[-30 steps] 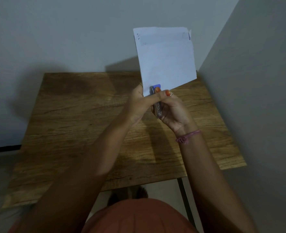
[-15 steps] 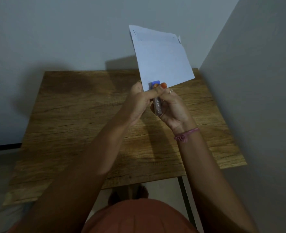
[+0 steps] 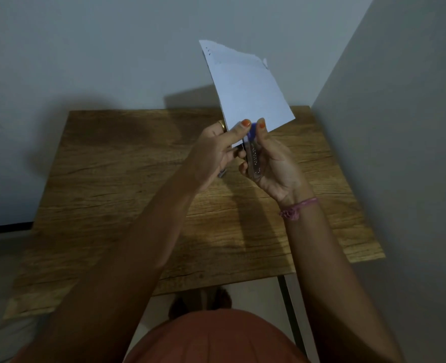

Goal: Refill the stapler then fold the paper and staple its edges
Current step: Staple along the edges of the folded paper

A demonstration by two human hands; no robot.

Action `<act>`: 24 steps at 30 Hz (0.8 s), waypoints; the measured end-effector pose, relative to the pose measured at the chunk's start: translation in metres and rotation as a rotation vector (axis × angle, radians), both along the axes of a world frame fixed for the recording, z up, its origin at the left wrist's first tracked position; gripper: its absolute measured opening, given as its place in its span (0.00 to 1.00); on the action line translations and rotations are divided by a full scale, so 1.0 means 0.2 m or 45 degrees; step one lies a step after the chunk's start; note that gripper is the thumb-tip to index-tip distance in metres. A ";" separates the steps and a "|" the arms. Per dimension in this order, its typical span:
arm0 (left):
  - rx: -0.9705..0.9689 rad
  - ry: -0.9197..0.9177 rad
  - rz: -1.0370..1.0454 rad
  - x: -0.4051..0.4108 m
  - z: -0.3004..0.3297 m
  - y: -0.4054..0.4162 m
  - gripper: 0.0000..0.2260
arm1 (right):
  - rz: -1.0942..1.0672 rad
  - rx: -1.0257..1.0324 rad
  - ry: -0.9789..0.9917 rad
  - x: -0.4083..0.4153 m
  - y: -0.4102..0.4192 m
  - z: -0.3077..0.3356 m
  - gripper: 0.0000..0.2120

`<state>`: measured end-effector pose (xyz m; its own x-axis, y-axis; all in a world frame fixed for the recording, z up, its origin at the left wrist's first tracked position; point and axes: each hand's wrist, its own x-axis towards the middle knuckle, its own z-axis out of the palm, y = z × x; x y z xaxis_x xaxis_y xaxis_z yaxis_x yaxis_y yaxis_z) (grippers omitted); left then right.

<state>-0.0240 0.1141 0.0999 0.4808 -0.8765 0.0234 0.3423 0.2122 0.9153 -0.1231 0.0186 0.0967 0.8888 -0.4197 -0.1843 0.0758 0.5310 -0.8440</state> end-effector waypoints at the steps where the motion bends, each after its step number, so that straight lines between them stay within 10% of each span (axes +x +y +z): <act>1: 0.012 -0.014 -0.001 0.00 0.00 0.00 0.08 | -0.002 -0.001 -0.006 0.01 0.00 0.00 0.15; 10: 0.106 -0.311 0.151 -0.02 0.00 -0.01 0.17 | 0.017 0.182 -0.163 0.04 0.01 0.00 0.08; 24: 0.075 -0.149 0.271 0.01 -0.05 -0.04 0.08 | -0.064 0.233 -0.142 0.11 0.07 -0.01 0.14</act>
<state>-0.0211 0.1057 0.0899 0.6517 -0.7574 0.0414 0.1865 0.2129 0.9591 -0.1010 0.0321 0.0952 0.8867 -0.4326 -0.1631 0.1936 0.6678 -0.7187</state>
